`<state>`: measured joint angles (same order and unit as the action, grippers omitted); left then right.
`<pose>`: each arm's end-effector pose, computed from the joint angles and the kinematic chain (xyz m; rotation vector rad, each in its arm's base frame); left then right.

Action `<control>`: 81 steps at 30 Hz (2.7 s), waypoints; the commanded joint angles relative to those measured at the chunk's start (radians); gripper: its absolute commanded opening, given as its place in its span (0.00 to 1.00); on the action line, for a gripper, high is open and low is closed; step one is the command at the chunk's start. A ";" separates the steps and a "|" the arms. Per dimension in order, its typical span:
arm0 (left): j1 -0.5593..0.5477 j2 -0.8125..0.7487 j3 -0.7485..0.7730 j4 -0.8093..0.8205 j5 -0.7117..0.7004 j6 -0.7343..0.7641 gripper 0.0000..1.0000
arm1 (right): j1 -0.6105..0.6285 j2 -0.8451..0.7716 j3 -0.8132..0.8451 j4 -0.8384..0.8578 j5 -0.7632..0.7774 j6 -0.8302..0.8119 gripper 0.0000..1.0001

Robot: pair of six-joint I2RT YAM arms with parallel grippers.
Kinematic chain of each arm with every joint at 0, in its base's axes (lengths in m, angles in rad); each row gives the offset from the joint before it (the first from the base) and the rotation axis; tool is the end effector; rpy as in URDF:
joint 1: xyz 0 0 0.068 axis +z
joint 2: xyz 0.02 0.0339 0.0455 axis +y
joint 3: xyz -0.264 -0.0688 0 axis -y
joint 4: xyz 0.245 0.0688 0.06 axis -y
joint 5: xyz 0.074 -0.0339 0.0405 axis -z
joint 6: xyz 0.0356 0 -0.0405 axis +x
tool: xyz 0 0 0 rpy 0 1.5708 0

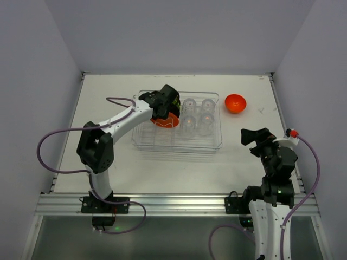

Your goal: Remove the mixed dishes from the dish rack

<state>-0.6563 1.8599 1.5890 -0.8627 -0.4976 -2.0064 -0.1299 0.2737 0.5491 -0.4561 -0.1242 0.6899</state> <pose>0.3209 -0.2257 0.2634 -1.6943 1.8878 -0.3940 0.0926 -0.0077 0.2896 0.6234 1.6658 0.5155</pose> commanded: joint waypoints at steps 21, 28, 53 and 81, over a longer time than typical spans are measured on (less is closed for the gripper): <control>-0.264 -0.379 -0.069 0.106 -0.406 0.071 0.00 | 0.000 0.033 0.054 0.023 -0.032 -0.039 0.99; -0.336 -0.470 -0.104 0.322 -0.475 0.760 0.00 | 0.000 0.073 0.094 0.040 -0.144 -0.064 0.99; -0.819 -0.633 -0.401 0.226 -0.226 2.462 0.00 | 0.332 0.456 0.288 -0.016 -0.566 -0.055 0.93; -0.858 -0.728 -0.817 0.778 -0.285 2.914 0.00 | 0.627 0.627 0.324 0.014 -0.430 -0.056 0.57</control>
<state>-1.4956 1.1530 0.7895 -0.1574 -0.7876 0.8368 0.4911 0.9550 0.8265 -0.4610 -0.5926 0.6312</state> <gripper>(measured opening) 0.093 0.561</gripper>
